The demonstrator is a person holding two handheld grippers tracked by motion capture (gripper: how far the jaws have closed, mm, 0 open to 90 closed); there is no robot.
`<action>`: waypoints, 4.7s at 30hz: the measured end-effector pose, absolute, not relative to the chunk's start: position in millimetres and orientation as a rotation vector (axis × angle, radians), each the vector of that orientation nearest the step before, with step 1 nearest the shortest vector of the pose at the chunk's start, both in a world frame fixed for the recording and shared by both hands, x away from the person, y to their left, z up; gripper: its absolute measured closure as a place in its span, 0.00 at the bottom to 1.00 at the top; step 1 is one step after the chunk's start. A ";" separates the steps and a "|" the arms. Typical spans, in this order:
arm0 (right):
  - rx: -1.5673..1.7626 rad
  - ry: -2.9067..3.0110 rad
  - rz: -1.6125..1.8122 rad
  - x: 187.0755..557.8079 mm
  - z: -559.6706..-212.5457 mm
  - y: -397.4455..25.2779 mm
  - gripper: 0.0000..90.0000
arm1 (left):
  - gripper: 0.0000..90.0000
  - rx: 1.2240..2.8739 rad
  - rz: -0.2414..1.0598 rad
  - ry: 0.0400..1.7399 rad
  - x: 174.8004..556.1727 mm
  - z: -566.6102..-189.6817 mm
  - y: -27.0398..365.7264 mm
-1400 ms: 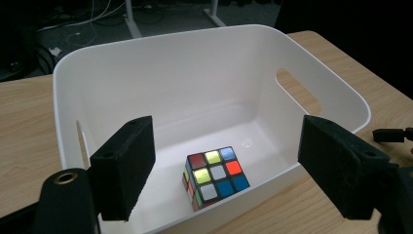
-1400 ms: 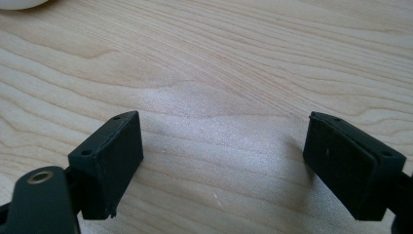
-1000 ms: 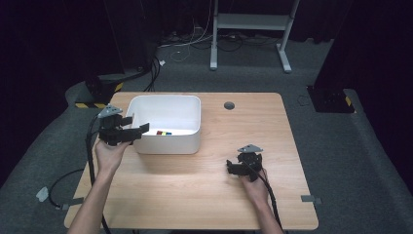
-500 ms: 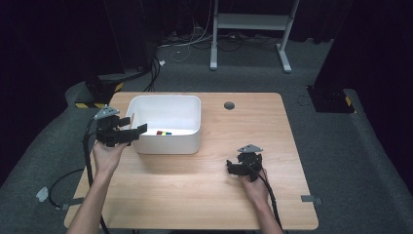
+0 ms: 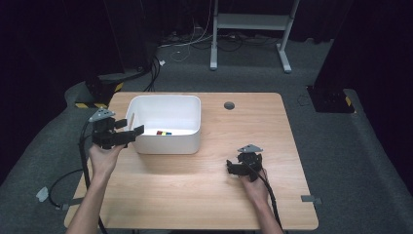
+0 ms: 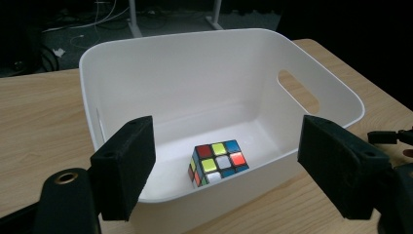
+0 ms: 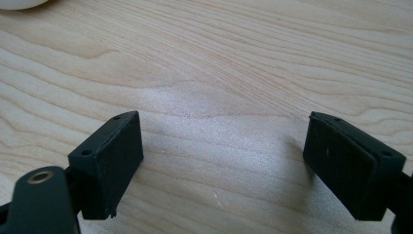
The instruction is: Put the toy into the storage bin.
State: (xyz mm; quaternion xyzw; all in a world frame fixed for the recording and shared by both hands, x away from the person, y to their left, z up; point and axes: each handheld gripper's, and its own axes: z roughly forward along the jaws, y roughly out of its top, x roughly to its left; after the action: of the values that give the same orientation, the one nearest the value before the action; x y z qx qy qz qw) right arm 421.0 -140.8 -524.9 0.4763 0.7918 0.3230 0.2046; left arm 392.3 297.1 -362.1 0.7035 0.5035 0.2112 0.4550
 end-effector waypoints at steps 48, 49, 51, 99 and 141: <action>1.331 2.206 0.901 420.9 -524.9 -140.6 0.16 | 0.24 1.695 0.541 1.276 364.7 -375.5 314.6; 1.330 2.206 0.901 420.9 -524.9 -140.6 0.16 | 0.24 1.694 0.543 1.275 364.2 -375.5 314.4; 1.330 2.206 0.900 420.8 -524.9 -140.7 0.16 | 0.24 1.696 0.544 1.274 363.3 -376.3 313.6; 1.332 2.206 0.900 420.7 -524.9 -140.6 0.16 | 0.25 1.683 0.570 1.279 344.3 -387.4 315.7; 1.331 2.206 0.899 420.7 -524.9 -140.6 0.16 | 0.25 1.688 0.541 1.294 332.1 -410.9 317.1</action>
State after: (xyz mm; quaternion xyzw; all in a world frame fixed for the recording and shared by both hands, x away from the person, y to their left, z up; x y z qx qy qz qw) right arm 420.7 -140.6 -524.9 0.4773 0.7913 0.3225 0.2051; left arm 332.1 317.1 -410.9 0.6846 0.5248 0.2193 0.4559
